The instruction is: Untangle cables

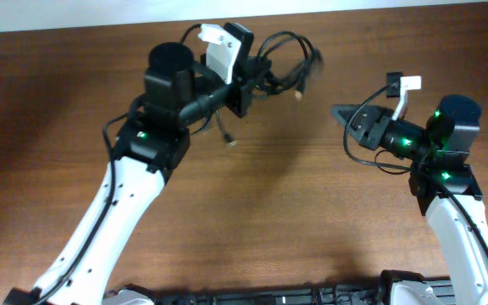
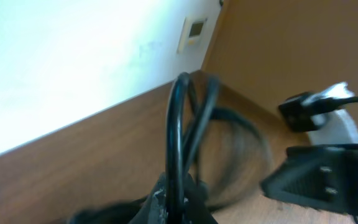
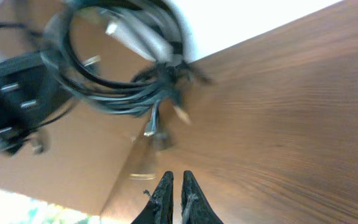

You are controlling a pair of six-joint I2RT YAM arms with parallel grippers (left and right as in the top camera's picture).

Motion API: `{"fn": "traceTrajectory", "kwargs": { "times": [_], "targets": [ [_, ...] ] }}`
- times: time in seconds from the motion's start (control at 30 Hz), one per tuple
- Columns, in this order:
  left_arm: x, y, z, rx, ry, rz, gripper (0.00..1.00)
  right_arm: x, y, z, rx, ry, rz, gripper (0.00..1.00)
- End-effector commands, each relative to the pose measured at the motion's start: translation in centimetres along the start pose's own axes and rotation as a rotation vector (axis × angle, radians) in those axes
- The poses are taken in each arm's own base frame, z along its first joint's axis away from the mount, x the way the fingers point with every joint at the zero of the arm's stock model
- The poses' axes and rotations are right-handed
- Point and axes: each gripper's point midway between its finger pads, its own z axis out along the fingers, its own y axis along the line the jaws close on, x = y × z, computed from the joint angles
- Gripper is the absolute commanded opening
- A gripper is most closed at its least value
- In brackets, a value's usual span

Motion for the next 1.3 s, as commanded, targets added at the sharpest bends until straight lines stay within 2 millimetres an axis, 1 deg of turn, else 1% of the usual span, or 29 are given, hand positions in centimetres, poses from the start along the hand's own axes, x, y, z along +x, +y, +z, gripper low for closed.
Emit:
{"fn": "traceTrajectory", "kwargs": {
  "times": [0.0,0.07,0.13,0.2,0.23,0.27,0.33,0.37,0.43,0.53,0.6,0.63,0.77,0.9,0.97,1.0,1.07,1.1,1.13,1.17,1.2,1.27],
  "targets": [
    [-3.2,-3.9,-2.5,0.153,-0.081,0.154,0.00,-1.0,-1.0,-0.4,0.065,-0.050,-0.032,0.04],
    [-3.2,-4.9,-2.7,0.205,-0.087,0.189,0.00,-0.9,-1.0,-0.4,0.065,-0.049,-0.030,0.04],
    [-3.1,-5.0,-2.7,0.214,-0.087,0.215,0.00,-0.8,-0.9,-0.4,0.059,-0.044,-0.029,0.04],
    [-2.6,-5.0,-2.7,0.211,-0.073,0.260,0.00,-0.7,-0.5,-0.4,0.035,-0.033,-0.037,0.04],
    [-2.2,-4.9,-2.7,0.211,-0.061,0.285,0.00,-0.6,-0.1,-0.4,0.015,-0.026,-0.046,0.09],
    [-1.8,-4.9,-2.6,0.210,-0.047,0.308,0.00,-0.6,0.4,-0.4,-0.007,-0.019,-0.059,0.20],
    [-1.2,-4.8,-2.6,0.210,-0.027,0.344,0.00,-0.5,1.6,-0.4,-0.067,-0.001,-0.097,0.38],
    [-1.0,-4.7,-2.6,0.206,-0.022,0.345,0.00,-0.5,2.0,-0.4,-0.087,0.004,-0.112,0.44],
    [-0.9,-4.3,-2.5,0.184,-0.012,0.338,0.00,-0.5,2.9,-0.5,-0.132,0.014,-0.155,0.53],
    [-0.8,-4.3,-2.5,0.187,-0.011,0.337,0.00,-0.5,4.4,-0.8,-0.197,0.025,-0.229,0.58],
    [-0.8,-4.9,-2.6,0.218,-0.014,0.337,0.00,-0.4,5.8,-1.1,-0.259,0.038,-0.311,0.60],
    [-0.8,-5.5,-2.8,0.255,-0.019,0.338,0.00,-0.2,6.9,-1.4,-0.311,0.048,-0.405,0.60],
    [-0.8,-6.7,-3.2,0.331,-0.028,0.339,0.00,-0.4,7.6,-1.6,-0.332,0.036,-0.471,0.61],
    [-0.8,-7.7,-3.5,0.386,-0.037,0.343,0.00,-0.4,7.8,-1.7,-0.341,0.032,-0.516,0.61],
    [-0.9,-7.8,-3.6,0.396,-0.044,0.348,0.00,-0.3,7.9,-1.7,-0.346,0.036,-0.523,0.60],
    [-1.0,-7.9,-3.6,0.396,-0.049,0.352,0.00,-0.1,8.0,-1.7,-0.355,0.044,-0.524,0.57],
    [-1.3,-7.9,-3.6,0.395,-0.060,0.361,0.00,0.1,8.1,-1.8,-0.365,0.054,-0.525,0.45],
    [-1.5,-7.9,-3.6,0.395,-0.065,0.352,0.00,0.2,8.1,-1.8,-0.368,0.057,-0.525,0.38],
    [-1.9,-7.9,-3.6,0.394,-0.075,0.338,0.00,0.2,8.1,-1.8,-0.368,0.057,-0.525,0.16],
    [-1.9,-8.0,-3.6,0.394,-0.078,0.340,0.00,0.2,8.1,-1.8,-0.367,0.056,-0.525,0.06],
    [-1.9,-7.9,-3.6,0.393,-0.079,0.341,0.00,0.2,8.1,-1.8,-0.367,0.056,-0.525,0.04],
    [-2.0,-7.9,-3.6,0.389,-0.080,0.342,0.00,0.2,8.1,-1.8,-0.367,0.056,-0.525,0.04]
  ]
}}
